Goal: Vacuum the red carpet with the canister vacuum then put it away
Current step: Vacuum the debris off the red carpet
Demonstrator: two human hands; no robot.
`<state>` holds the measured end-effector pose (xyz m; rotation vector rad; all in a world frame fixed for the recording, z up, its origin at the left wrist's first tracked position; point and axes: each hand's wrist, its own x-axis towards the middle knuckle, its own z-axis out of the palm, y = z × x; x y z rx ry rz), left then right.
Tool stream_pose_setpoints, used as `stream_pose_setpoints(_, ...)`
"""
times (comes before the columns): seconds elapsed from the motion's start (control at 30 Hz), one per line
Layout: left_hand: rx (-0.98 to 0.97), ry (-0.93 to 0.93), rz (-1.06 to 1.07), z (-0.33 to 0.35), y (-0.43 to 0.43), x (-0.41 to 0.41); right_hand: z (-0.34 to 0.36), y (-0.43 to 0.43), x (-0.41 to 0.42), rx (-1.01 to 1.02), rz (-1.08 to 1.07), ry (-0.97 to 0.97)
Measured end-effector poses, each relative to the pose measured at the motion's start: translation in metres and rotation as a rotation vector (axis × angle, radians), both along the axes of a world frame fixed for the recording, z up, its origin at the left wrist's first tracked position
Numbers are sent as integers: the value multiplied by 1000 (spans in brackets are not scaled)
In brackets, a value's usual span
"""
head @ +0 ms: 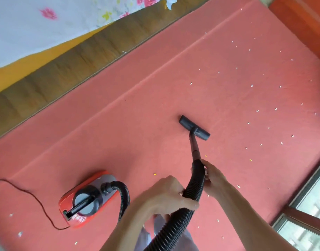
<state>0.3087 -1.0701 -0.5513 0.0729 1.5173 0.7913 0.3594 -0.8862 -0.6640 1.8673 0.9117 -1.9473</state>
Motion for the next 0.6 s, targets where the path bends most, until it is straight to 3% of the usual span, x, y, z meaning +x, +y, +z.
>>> stream_pose_setpoints(0.3, -72, 158, 253, -24, -65, 46, -34, -76, -3, 74, 94, 19)
stream_pose_setpoints(0.6, -45, 66, 127, -10, -206, 101, -33, -210, 87, 80, 137, -82)
